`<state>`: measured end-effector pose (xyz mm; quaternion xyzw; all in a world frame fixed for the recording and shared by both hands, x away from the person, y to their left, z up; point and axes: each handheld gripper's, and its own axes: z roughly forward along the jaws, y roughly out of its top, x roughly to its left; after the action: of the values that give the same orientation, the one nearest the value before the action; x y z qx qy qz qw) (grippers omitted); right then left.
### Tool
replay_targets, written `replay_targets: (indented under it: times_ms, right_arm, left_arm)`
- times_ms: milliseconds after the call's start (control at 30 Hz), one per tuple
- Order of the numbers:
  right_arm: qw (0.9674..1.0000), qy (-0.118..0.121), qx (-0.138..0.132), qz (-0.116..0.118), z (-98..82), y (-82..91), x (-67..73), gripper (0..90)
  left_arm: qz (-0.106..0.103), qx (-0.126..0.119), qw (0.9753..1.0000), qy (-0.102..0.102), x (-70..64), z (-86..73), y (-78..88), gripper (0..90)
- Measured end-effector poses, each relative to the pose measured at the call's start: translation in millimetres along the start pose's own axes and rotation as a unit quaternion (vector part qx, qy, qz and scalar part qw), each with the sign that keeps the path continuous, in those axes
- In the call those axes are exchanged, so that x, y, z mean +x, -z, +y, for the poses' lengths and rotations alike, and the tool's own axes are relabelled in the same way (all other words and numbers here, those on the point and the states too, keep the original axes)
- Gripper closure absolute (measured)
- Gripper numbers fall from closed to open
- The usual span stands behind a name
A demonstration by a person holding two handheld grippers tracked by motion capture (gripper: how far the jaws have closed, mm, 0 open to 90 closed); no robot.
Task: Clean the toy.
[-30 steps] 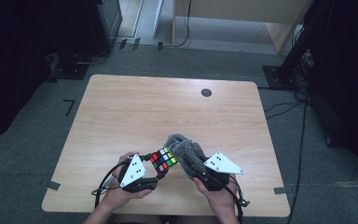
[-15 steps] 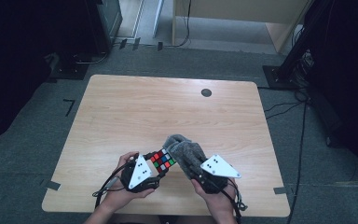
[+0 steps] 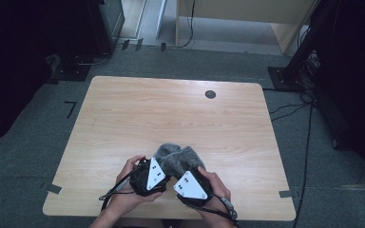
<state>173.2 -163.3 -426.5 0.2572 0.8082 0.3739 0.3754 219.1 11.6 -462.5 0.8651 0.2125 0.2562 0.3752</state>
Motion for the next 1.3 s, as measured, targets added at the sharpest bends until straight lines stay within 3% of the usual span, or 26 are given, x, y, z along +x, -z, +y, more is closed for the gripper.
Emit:
replay_targets:
  times_ms: [67, 100, 200, 267, 300, 367, 400, 500, 567, 633, 733, 833, 867, 1000, 1067, 1133, 1167, 1300]
  right_arm:
    - [0.9998, -0.019, -0.002, -0.003, -0.8, 2.0, -4.1, 68.2]
    - [0.9998, -0.015, -0.010, 0.004, -0.4, 3.1, -2.7, 67.9]
    - [0.9989, 0.025, -0.024, 0.032, 3.4, 2.8, 11.1, 67.1]
    - [0.9985, 0.043, -0.020, 0.028, 5.2, 2.0, 16.3, 67.1]
    - [0.9987, 0.040, -0.020, 0.022, 5.0, 2.0, 13.7, 67.1]
    - [0.9998, 0.003, -0.020, 0.008, 2.6, 3.5, 2.0, 67.0]
    - [0.9993, -0.026, -0.025, 0.005, 0.4, 5.4, -7.0, 66.9]
    - [0.9967, -0.073, -0.037, 0.003, -3.5, 10.8, -23.1, 66.7]
    - [0.9930, -0.109, -0.045, 0.008, -7.1, 13.4, -32.5, 66.8]
    - [0.9871, -0.141, -0.061, 0.044, -12.5, 11.4, -40.4, 66.8]
    - [0.9818, -0.171, -0.064, 0.051, -19.3, 8.2, -44.9, 67.0]
    - [0.9813, -0.178, -0.055, 0.047, -22.6, 7.2, -50.9, 66.9]
    - [0.9803, -0.185, -0.053, 0.046, -23.2, 8.3, -52.9, 66.8]
    - [0.9721, -0.203, -0.095, 0.070, -17.5, 18.1, -53.7, 66.4]
    - [0.9675, -0.198, -0.122, 0.100, -11.2, 21.7, -50.5, 66.0]
    - [0.9670, -0.195, -0.122, 0.110, -7.4, 22.3, -47.0, 65.9]
    - [0.9666, -0.199, -0.120, 0.108, -8.1, 22.3, -47.1, 66.0]
    - [0.9646, -0.232, -0.091, 0.085, -19.8, 18.1, -60.0, 66.5]
  left_arm:
    - [0.000, -0.003, 1.0000, 0.000, -0.8, 0.3, 0.1, 34.6]
    - [-0.001, -0.007, 1.0000, 0.000, -1.3, 0.6, 0.6, 34.6]
    - [-0.001, -0.008, 1.0000, -0.004, -1.0, 0.5, 1.7, 34.6]
    - [-0.002, -0.011, 0.9999, -0.004, -0.2, -0.2, 2.1, 34.6]
    - [-0.004, -0.011, 0.9999, -0.003, 0.7, -0.3, 2.8, 34.6]
    - [-0.012, -0.020, 0.9997, 0.006, 2.9, 0.6, 5.2, 34.7]
    - [-0.013, -0.022, 0.9996, 0.007, 3.4, 1.1, 6.4, 34.7]
    - [-0.029, -0.046, 0.9982, 0.025, 7.1, 2.5, 11.5, 34.7]
    - [-0.042, -0.071, 0.9961, 0.032, 9.6, 2.5, 16.2, 34.7]
    - [-0.042, -0.100, 0.9932, 0.041, 11.4, 2.4, 21.2, 34.7]
    - [-0.040, -0.136, 0.9888, 0.046, 16.3, 0.5, 28.9, 34.7]
    - [-0.063, -0.157, 0.9834, 0.066, 22.8, -2.1, 32.2, 34.7]
    - [-0.061, -0.159, 0.9830, 0.068, 24.3, -2.6, 32.2, 34.7]
    - [-0.048, -0.145, 0.9873, 0.043, 20.5, -3.4, 29.7, 34.7]
    - [-0.044, -0.150, 0.9870, 0.036, 16.7, -2.6, 29.9, 34.7]
    - [-0.034, -0.166, 0.9851, 0.030, 14.1, -1.6, 33.3, 34.7]
    - [-0.030, -0.174, 0.9839, 0.028, 14.1, -1.7, 35.5, 34.7]
    - [-0.058, -0.221, 0.9724, 0.046, 21.9, -4.4, 45.8, 34.7]
